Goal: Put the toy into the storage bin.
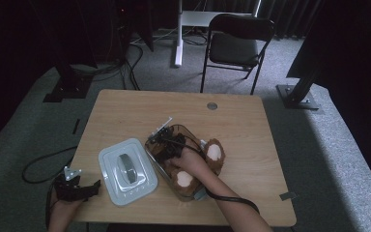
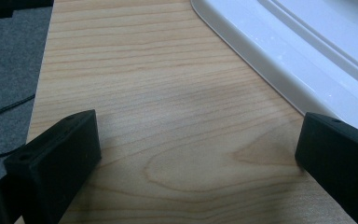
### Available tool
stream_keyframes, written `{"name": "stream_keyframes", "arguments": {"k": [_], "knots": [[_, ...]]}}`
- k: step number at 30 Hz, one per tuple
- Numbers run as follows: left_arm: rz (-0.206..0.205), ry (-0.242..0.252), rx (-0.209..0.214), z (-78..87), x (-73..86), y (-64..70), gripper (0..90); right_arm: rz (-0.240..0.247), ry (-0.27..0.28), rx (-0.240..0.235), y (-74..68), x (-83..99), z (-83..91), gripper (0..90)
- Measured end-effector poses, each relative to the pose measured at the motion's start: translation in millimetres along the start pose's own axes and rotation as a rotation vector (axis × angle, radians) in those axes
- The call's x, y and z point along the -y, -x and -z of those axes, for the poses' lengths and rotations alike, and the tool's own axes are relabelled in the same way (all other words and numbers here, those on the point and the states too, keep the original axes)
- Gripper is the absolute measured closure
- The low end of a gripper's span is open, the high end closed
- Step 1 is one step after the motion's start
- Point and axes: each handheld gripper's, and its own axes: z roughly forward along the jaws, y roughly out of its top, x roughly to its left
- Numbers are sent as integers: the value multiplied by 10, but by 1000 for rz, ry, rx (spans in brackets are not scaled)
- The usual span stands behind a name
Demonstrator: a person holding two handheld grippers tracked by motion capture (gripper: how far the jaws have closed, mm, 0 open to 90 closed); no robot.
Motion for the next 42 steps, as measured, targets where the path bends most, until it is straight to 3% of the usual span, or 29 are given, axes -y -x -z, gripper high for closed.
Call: {"name": "stream_keyframes", "arguments": {"k": [6,9,14,22,34,42], "knots": [[0,0,0,0,0,0,6,-36,63,-10,35,-2,125,214],[1,0,0,0,0,1,6,-59,119,-66,60,5,280,217],[0,2,0,-1,0,0,6,-56,198,-120,40,33,558,217],[0,1,-1,-1,0,1,6,-73,293,-136,136,219,927,217],[1,0,0,1,0,1,6,-112,367,-113,321,649,1294,218],[4,1,0,1,2,4,6,-153,393,-70,466,1036,1494,228]]}}
